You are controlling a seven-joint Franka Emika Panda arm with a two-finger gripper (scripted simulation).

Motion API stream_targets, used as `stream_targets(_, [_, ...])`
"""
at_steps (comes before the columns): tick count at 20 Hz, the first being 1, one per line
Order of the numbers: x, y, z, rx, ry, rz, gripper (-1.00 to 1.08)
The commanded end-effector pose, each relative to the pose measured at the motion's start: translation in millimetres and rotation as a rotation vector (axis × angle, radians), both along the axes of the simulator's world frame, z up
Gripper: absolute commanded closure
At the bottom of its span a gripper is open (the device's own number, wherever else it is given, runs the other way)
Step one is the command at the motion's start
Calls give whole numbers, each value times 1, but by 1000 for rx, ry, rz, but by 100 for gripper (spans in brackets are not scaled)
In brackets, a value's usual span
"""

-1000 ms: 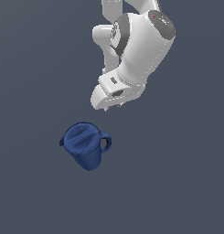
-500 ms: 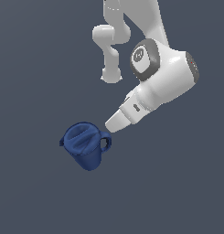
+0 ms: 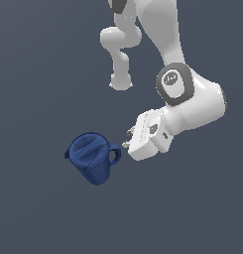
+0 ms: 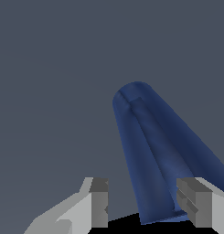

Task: Pick up the object and move it to a goal position.

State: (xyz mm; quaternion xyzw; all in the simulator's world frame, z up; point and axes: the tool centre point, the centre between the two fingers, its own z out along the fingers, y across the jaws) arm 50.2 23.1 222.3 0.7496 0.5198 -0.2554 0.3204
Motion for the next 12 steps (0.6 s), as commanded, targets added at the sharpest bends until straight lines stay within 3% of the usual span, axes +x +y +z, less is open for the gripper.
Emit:
stream_targets(1, [5,2,-2,-32,21,32,-20])
stream_targets(6, [9,4,-4,-65,43,65,-20])
stream_targets(12, [10,4,-5,-70,46,70,-20])
